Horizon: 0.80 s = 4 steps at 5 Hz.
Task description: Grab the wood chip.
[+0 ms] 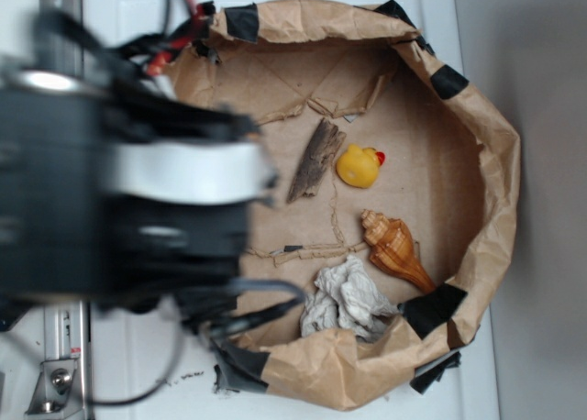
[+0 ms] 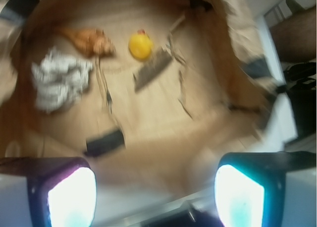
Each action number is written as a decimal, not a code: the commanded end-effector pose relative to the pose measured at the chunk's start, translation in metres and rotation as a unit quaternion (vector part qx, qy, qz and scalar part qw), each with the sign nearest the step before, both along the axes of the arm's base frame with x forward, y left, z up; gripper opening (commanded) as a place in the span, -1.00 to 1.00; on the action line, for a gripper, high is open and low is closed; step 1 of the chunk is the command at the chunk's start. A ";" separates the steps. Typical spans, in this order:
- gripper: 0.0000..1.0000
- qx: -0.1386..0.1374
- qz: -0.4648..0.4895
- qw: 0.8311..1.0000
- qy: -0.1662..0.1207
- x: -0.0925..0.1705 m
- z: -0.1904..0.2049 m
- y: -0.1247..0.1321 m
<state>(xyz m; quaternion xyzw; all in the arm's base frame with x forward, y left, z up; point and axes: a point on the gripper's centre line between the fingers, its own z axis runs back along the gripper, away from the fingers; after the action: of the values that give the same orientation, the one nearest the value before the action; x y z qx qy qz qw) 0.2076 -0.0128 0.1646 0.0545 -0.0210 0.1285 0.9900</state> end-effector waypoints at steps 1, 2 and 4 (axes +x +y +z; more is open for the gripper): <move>1.00 -0.025 0.109 0.991 -0.070 0.061 -0.061 0.034; 1.00 -0.030 0.127 0.988 -0.080 0.077 -0.089 0.039; 1.00 0.007 0.127 0.990 -0.063 0.081 -0.133 0.026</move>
<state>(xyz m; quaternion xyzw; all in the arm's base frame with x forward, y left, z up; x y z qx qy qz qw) 0.2841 0.0132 0.0233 0.0608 -0.0611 0.2565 0.9627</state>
